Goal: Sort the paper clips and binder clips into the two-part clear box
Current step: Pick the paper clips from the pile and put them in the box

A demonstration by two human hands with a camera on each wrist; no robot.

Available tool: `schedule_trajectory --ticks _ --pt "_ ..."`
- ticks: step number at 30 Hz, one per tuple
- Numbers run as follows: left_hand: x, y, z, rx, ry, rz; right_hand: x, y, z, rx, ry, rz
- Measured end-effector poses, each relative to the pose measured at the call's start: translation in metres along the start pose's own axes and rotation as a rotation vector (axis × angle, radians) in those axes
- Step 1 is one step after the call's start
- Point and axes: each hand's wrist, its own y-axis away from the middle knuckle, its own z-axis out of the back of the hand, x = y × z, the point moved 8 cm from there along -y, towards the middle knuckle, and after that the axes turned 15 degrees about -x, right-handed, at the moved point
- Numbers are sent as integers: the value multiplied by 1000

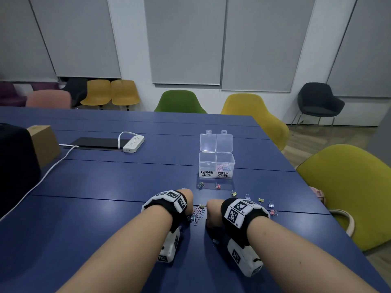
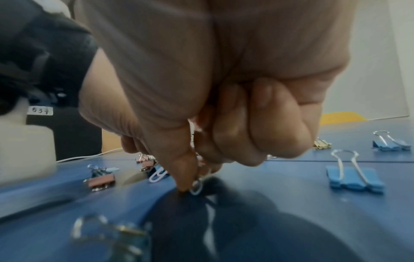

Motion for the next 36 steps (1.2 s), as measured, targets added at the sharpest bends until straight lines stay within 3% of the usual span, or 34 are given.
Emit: schedule_trajectory --ticks 5,7,9,13,16,19,24,25,28,30,33,36 --pt "-1 35 26 -5 74 -75 -1 12 7 -21 -93 -13" --pt "6 42 39 -25 194 -63 -9 20 17 -50 -278 -53" --pt "19 51 49 -21 443 46 -17 29 22 -36 -701 -154" --pt "40 60 38 185 1492 453 -36 34 23 -83 -1509 -402" --pt "45 62 38 261 1925 574 -41 32 26 -123 -1723 -408" --pt "51 59 36 200 2140 628 -36 29 28 -118 -1773 -383" --pt "58 55 27 162 2111 622 -25 23 30 -79 -1572 -367" --pt "58 54 27 182 2095 605 -24 20 32 -96 -1415 -319" --pt "59 53 27 214 2062 580 -12 14 47 -181 -590 -23" --pt "61 51 29 228 2056 583 3 12 49 -178 -243 135" --pt "62 50 30 268 1973 579 18 13 50 -146 -72 236" --pt "65 45 26 212 1703 543 24 13 51 -130 9 291"
